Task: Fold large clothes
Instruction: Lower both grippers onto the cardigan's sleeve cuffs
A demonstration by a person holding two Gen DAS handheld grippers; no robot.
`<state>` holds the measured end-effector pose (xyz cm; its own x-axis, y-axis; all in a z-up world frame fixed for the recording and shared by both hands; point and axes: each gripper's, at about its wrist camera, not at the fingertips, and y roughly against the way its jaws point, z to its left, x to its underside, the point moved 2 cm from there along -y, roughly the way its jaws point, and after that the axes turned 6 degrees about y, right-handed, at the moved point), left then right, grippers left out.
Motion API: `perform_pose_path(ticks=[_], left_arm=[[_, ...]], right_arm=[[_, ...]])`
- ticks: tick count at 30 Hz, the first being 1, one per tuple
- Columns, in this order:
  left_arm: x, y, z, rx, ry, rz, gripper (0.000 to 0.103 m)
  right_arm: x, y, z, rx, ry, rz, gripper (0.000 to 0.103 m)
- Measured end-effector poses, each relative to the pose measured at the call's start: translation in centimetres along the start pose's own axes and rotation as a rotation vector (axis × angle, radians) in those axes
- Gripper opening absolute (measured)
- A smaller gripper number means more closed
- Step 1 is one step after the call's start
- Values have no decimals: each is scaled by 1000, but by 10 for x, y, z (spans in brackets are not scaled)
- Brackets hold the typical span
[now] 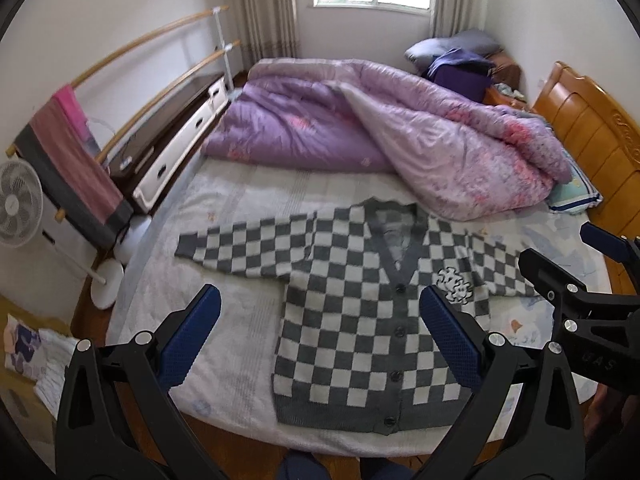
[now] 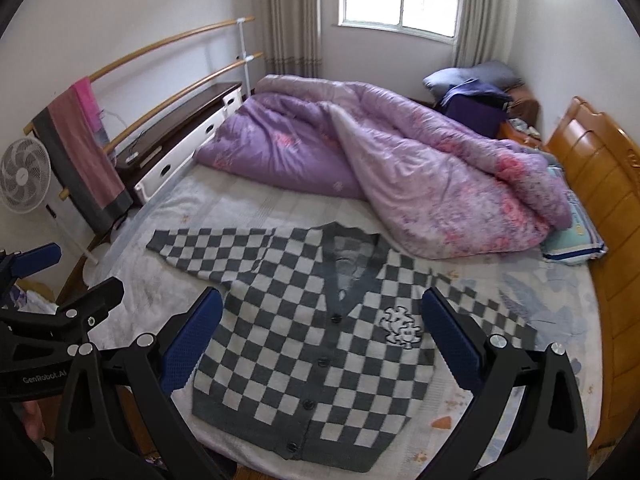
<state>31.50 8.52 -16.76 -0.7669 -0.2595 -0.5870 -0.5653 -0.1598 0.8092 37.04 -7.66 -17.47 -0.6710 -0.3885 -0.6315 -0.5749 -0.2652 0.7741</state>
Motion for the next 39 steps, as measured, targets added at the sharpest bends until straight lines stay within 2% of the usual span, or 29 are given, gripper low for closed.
perform_pose_path(ticks=[8,14,16,18,20,23,26,33,34,35,36,39], left_arm=[[-1,-103,84,-3,144,123,99],[-13,-202,179,4,241,190,99],[-18,-246,221,23,301,227,99],[-21,-284,255,9,339,247,99],[-21,-317,284,1,379,255,99],[-16,-380,334,-15,478,296,99],[-7,-433,372,-21,564,311,99],[16,-540,427,-30,748,352,97],[16,-547,429,-34,751,354,90],[16,-558,432,-14,755,354,78],[16,-570,434,-10,751,362,75],[8,-584,433,-82,682,337,74]], right_arm=[[-8,-91,50,-33,41,98,96],[-15,-180,91,-38,-20,157,96],[-17,-214,103,-56,-58,174,94],[-18,-243,112,-55,-71,179,82],[-14,-284,121,-79,-94,218,53],[-4,-334,130,-112,-140,269,32],[10,-381,137,-158,-183,305,27],[32,-454,142,-197,-227,322,26],[34,-461,143,-201,-233,327,26],[37,-469,142,-208,-241,328,26],[39,-476,141,-208,-247,329,26],[45,-495,140,-219,-260,334,26]])
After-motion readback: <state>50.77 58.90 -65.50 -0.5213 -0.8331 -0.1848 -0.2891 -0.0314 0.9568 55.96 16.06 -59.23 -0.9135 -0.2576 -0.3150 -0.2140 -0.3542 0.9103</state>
